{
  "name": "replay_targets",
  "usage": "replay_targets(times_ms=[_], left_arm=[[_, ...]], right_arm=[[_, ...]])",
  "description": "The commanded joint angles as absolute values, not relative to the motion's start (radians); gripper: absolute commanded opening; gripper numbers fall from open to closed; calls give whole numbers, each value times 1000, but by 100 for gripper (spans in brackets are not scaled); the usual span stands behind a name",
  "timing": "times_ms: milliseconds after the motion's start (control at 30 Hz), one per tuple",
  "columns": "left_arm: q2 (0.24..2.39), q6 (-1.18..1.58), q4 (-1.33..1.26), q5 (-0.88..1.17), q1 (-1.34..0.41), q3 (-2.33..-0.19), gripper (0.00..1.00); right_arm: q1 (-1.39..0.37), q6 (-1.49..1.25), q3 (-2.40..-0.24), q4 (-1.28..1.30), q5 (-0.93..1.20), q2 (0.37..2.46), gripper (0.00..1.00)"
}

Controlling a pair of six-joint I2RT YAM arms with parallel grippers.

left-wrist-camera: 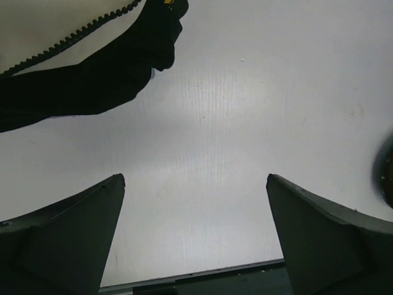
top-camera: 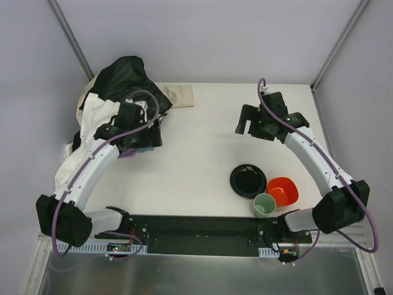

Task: Pick out a specific cloth from the pile

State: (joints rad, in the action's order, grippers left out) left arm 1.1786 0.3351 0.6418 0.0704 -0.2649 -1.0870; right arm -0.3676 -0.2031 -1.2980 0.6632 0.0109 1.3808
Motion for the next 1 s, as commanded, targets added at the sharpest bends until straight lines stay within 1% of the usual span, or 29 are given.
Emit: replay_targets(times_ms=[0,167,267,467,633,967], left_arm=[[1290,270,762,-219,-395,-1199,99],[1439,223,844,-452,-517,-1288,99],[1494,222,871,-528,-538,-1311,99],[1545,204,871,-552,-538,-1316,99],[1630,184,870,-610,-538,-1345,99],[1839,184,847,-621,-488,-1474,99]], right_arm=[[-399,-181,-1328,686,-34,1402,96],[-416,-181,-1318,689,-51,1416,96],[-419,-183,-1309,690,-61,1419,96],[-419,-183,-1308,693,-80,1428,96],[-419,-178,-1315,695,-94,1445,96],[-419,-173,-1333,704,-109,1494,96]])
